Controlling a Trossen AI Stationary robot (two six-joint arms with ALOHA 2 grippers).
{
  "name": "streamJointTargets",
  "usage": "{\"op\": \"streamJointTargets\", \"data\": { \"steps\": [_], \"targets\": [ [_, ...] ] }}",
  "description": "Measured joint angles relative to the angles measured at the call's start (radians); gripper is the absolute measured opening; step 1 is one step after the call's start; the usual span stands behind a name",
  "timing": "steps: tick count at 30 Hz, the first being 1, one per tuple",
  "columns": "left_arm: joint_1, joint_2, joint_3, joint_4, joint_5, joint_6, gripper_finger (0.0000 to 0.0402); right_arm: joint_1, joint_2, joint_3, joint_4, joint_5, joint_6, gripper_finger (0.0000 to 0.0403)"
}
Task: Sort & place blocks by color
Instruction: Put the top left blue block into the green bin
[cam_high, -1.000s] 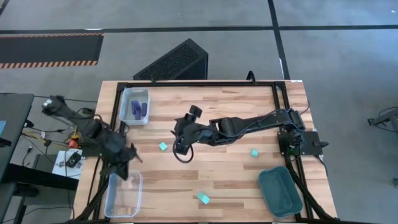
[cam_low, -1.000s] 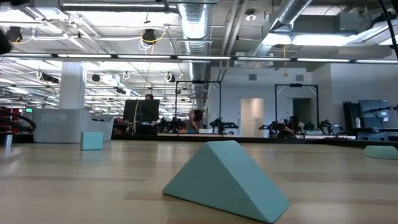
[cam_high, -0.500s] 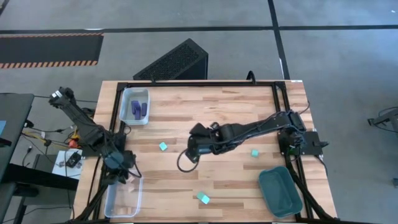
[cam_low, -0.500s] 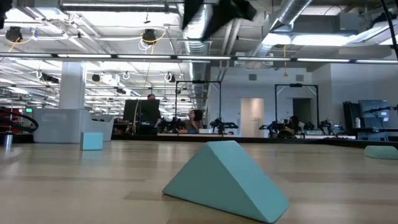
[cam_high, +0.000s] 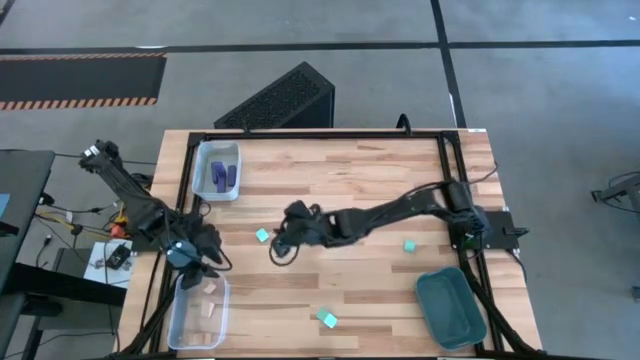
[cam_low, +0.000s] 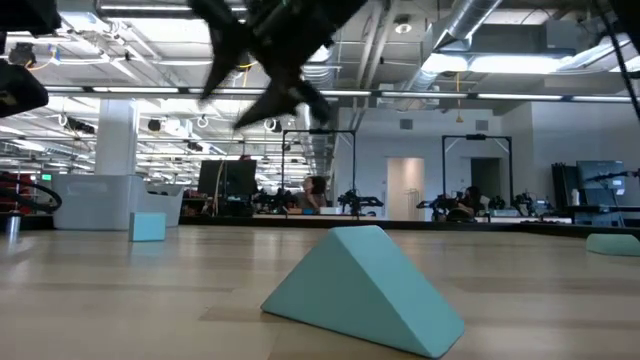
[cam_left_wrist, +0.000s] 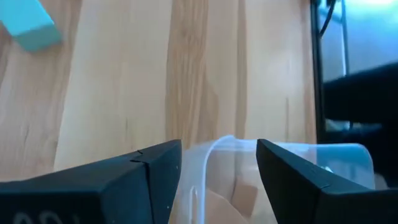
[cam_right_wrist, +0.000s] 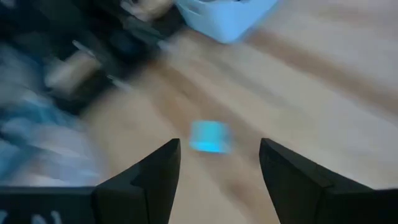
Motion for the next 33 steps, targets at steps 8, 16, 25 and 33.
{"op": "streamJointTargets", "data": {
  "steps": [8, 16, 25, 33],
  "targets": [
    [-0.005, -0.034, 0.000, 0.001, -0.063, -0.102, 0.0192, -0.021, 0.199, 0.232, -0.014, -0.069, -0.269, 0.0239],
    [-0.037, -0.032, 0.000, 0.002, -0.067, -0.163, 0.0192, -0.027, 0.348, 0.342, 0.049, -0.070, -0.507, 0.0266],
    [-0.104, -0.032, 0.000, 0.000, -0.125, -0.227, 0.0192, -0.071, 0.403, 0.347, 0.098, -0.108, -0.482, 0.0314],
    [-0.111, -0.031, 0.000, -0.001, -0.151, -0.255, 0.0192, -0.087, 0.428, 0.343, 0.086, -0.183, -0.481, 0.0310]
  ]
}}
